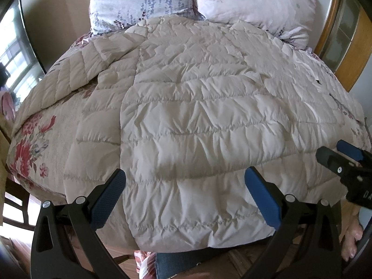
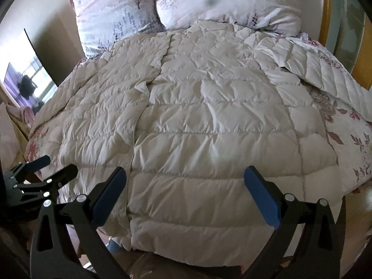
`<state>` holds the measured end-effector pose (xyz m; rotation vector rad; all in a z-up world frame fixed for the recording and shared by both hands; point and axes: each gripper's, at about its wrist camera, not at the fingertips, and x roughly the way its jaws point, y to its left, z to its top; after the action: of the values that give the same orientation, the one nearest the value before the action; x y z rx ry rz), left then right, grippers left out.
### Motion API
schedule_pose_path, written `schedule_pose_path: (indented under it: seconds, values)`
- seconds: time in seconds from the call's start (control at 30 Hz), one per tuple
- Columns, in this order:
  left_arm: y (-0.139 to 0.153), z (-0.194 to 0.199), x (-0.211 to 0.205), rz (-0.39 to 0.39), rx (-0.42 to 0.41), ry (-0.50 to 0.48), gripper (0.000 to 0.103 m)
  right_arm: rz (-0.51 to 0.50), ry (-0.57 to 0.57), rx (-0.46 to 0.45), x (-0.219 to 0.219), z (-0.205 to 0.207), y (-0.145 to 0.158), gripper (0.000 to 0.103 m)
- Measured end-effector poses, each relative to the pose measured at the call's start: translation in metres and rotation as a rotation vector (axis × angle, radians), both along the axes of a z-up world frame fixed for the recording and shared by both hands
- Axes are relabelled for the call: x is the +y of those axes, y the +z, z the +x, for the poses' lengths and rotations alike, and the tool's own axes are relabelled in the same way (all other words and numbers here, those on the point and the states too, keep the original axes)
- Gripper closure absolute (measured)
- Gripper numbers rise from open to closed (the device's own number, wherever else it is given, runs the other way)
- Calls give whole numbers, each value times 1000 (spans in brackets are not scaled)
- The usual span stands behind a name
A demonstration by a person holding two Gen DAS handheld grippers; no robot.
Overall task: Fold large clothes
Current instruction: 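Grasp the comforter's corner with the right gripper and lift it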
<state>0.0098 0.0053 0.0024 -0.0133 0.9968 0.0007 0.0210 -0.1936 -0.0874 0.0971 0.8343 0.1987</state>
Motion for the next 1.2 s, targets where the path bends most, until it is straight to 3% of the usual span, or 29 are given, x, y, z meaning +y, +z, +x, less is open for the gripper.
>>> schedule_pose_path:
  seconds: [0.23, 0.43, 0.7, 0.9, 1.07, 1.2]
  values:
    - [12, 14, 0, 11, -23, -15, 1, 117, -6, -4, -14, 18, 8, 2]
    - [12, 33, 2, 17, -11, -18, 1, 206, -107, -54, -51, 38, 15, 2]
    - [12, 61, 3, 27, 13, -30, 1, 299, -372, -96, -133, 65, 20, 2]
    - [18, 81, 7, 43, -3, -12, 1, 496, -638, -76, -230, 79, 4, 2]
    - [15, 99, 13, 45, -9, 17, 1, 637, -821, -72, -297, 81, -16, 14]
    - [7, 111, 17, 42, 10, 34, 1, 719, -883, -86, -326, 83, -33, 26]
